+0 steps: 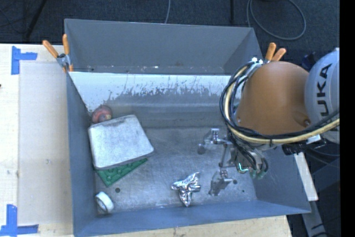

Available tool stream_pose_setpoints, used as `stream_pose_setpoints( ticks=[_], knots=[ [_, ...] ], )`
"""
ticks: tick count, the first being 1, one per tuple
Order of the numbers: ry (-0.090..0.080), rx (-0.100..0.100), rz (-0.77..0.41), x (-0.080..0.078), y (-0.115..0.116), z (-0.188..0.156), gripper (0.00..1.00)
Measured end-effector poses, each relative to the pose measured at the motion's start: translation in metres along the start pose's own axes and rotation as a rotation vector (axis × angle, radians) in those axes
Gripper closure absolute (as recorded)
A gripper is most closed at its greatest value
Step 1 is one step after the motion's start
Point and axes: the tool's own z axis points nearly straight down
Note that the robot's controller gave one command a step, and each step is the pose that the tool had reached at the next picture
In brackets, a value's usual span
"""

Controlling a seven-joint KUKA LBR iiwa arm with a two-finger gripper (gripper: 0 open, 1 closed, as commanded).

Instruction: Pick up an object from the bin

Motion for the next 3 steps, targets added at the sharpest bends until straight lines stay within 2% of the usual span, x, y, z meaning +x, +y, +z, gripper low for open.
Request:
stream_pose_setpoints(
  ticks=[1,2,3],
  knots=[
    [-0.012,0.000,-0.141,-0.035,-0.021,0.142,0.00],
    [-0.014,0.002,-0.271,-0.036,0.026,0.140,0.00],
    [-0.010,0.001,-0.268,-0.036,0.026,0.139,1.00]
  ],
)
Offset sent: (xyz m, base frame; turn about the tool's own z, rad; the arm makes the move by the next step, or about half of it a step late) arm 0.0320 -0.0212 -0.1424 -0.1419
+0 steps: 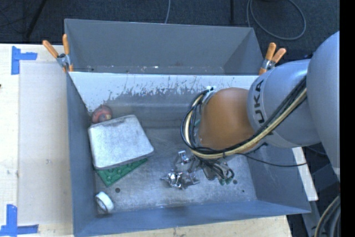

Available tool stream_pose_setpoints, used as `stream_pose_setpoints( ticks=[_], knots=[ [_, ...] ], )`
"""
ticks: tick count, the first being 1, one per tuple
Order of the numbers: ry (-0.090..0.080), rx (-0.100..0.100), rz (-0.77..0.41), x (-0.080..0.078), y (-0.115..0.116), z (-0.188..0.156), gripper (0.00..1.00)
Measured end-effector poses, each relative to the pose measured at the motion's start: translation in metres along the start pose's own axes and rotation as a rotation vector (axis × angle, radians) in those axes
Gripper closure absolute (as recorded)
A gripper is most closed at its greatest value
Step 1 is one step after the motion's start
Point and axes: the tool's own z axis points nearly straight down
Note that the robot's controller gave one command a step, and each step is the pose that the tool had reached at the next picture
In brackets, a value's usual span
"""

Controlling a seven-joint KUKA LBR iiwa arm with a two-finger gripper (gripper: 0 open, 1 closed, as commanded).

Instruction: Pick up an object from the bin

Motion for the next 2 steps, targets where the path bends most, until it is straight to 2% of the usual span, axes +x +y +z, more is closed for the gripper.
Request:
stream_pose_setpoints(
  ticks=[1,2],
  knots=[
    [-0.006,0.001,-0.124,-0.005,0.005,-0.118,1.00],
    [-0.010,0.002,-0.103,-0.013,-0.010,-0.302,1.00]
  ],
)
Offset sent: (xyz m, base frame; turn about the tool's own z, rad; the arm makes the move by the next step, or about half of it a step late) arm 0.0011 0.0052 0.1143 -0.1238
